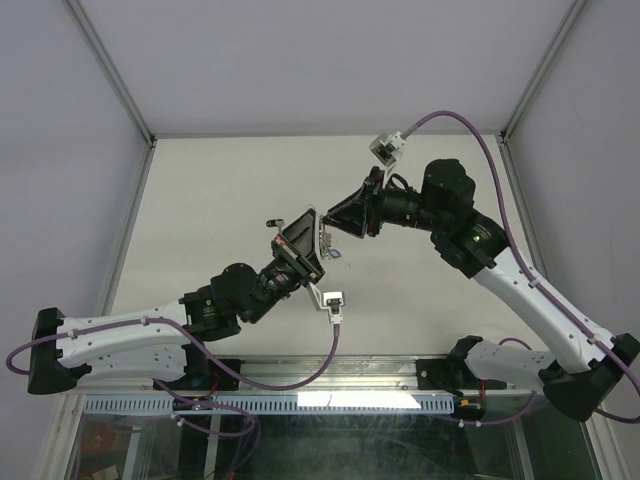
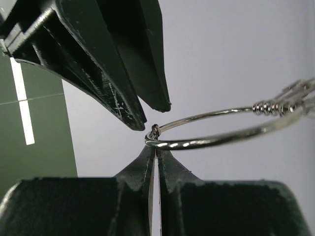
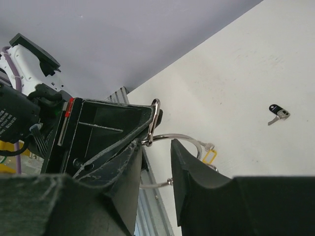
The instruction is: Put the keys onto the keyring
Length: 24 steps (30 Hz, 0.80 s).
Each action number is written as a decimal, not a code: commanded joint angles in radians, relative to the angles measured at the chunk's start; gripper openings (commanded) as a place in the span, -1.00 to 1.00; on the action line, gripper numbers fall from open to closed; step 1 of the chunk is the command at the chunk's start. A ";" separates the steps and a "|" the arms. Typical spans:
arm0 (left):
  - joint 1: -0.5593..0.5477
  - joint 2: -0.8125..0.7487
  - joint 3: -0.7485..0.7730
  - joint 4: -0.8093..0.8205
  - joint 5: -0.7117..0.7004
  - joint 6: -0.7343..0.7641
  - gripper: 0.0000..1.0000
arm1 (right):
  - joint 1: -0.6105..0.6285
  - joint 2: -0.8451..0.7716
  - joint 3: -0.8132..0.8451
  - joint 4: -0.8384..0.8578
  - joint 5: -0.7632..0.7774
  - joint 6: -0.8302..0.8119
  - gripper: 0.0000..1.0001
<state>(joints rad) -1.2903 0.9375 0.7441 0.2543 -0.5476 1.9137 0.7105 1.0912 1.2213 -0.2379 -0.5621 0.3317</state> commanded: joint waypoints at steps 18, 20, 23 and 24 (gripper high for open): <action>-0.009 0.012 0.054 0.060 0.017 0.053 -1.00 | -0.046 0.042 0.001 0.120 -0.131 0.191 -0.36; -0.010 0.011 0.054 0.060 0.013 0.054 -1.00 | -0.046 0.042 0.000 0.105 -0.125 0.190 -0.33; -0.009 0.011 0.054 0.058 0.009 0.056 -1.00 | -0.048 0.041 0.000 0.093 -0.119 0.189 -0.28; -0.009 0.009 0.053 0.057 0.007 0.058 -1.00 | -0.047 0.040 -0.002 0.090 -0.119 0.189 -0.27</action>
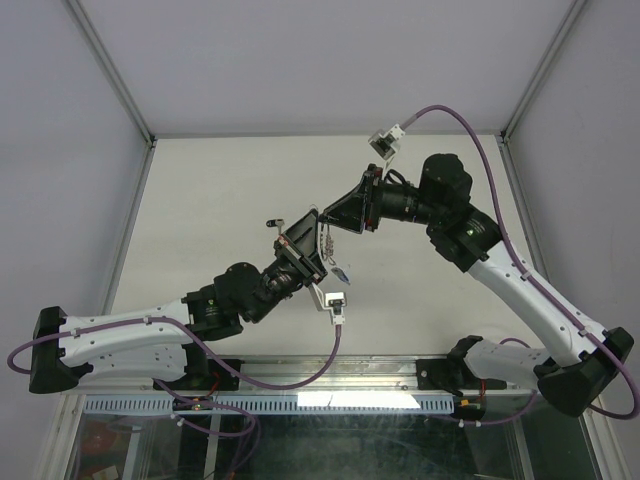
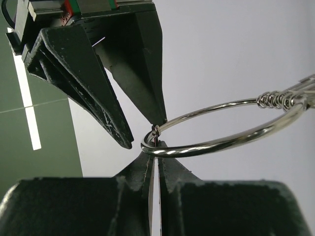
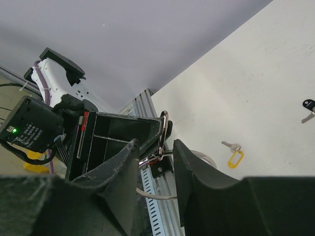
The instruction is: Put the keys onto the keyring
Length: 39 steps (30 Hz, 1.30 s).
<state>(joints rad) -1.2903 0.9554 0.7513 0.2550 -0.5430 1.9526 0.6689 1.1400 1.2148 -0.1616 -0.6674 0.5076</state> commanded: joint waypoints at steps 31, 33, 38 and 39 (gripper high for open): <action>-0.008 0.006 0.052 0.050 -0.022 0.032 -1.00 | -0.006 -0.017 -0.024 0.036 -0.008 0.128 -0.27; -0.008 0.009 0.053 0.051 -0.022 0.032 -1.00 | -0.006 -0.012 -0.026 0.039 -0.012 0.130 -0.31; -0.008 0.011 0.052 0.050 -0.022 0.032 -1.00 | -0.006 -0.005 -0.035 0.064 -0.023 0.141 -0.40; -0.008 0.012 0.052 0.051 -0.021 0.032 -1.00 | -0.004 -0.003 -0.035 0.069 -0.028 0.144 -0.42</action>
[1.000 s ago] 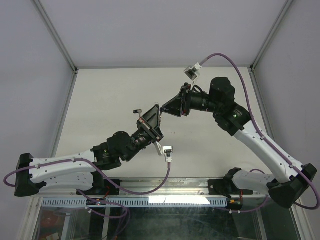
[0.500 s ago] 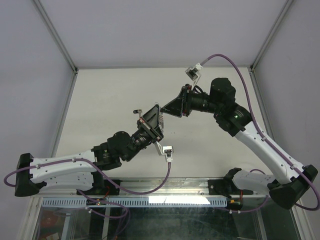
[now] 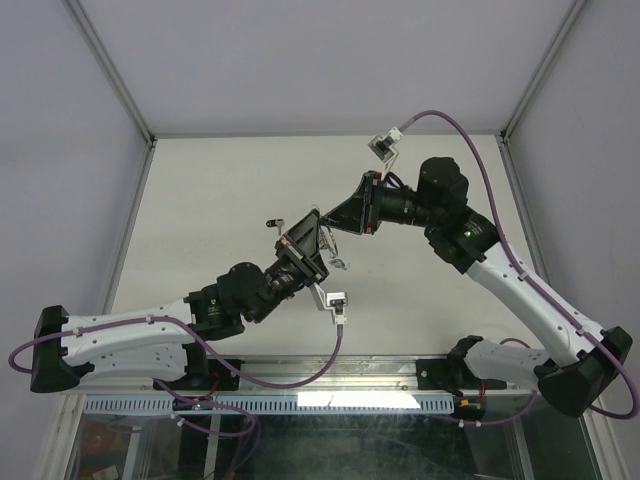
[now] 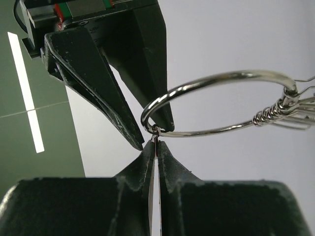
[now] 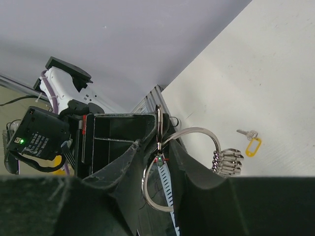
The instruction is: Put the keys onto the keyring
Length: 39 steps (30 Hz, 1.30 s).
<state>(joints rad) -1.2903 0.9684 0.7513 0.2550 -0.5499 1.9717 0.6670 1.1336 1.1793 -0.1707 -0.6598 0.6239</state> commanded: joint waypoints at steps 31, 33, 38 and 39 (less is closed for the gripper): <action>-0.006 -0.079 0.038 0.168 0.090 -0.260 -0.01 | -0.010 -0.071 -0.067 0.186 0.179 -0.107 -1.00; -0.007 -0.102 0.044 0.187 0.110 -0.395 0.15 | -0.010 -0.096 -0.094 0.216 0.202 -0.145 -1.00; -0.006 -0.133 0.175 -0.021 0.112 -0.909 0.42 | -0.010 -0.187 -0.196 0.346 0.272 -0.254 -1.00; -0.005 -0.130 0.201 -0.084 0.118 -0.987 0.44 | -0.010 -0.199 -0.206 0.350 0.282 -0.284 -1.00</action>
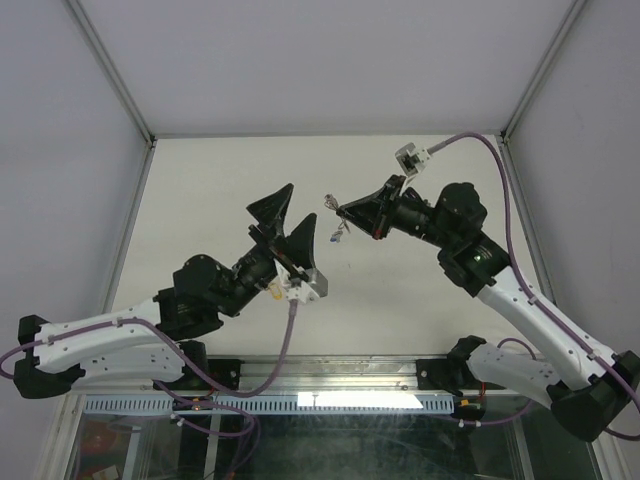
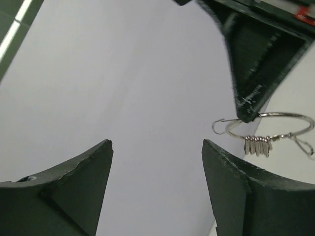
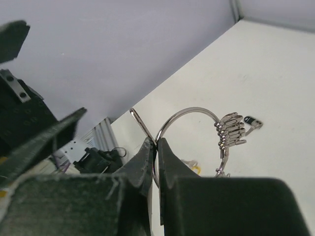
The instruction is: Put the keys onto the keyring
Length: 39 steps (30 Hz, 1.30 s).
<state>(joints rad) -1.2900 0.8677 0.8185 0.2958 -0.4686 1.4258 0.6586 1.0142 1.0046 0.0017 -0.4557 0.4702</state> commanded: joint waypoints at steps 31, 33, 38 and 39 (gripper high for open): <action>0.505 0.117 0.433 -0.707 0.875 -1.201 0.41 | -0.002 -0.202 -0.022 -0.056 0.066 -0.539 -1.00; 0.505 0.075 0.373 -0.656 0.861 -1.206 0.29 | -0.001 -0.189 -0.004 -0.090 0.087 -0.520 -1.00; 0.507 0.062 0.277 -0.593 0.682 -1.355 0.21 | -0.002 -0.117 0.069 -0.320 0.233 -0.475 -0.92; 0.506 0.080 0.273 -0.607 0.635 -1.383 0.23 | -0.002 -0.101 0.083 -0.366 0.270 -0.468 -0.84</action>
<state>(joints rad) -0.7845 0.9207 1.1183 -0.3916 0.3134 0.1692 0.6586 0.8650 1.0016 -0.1856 -0.3351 -0.0349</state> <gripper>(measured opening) 0.600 0.029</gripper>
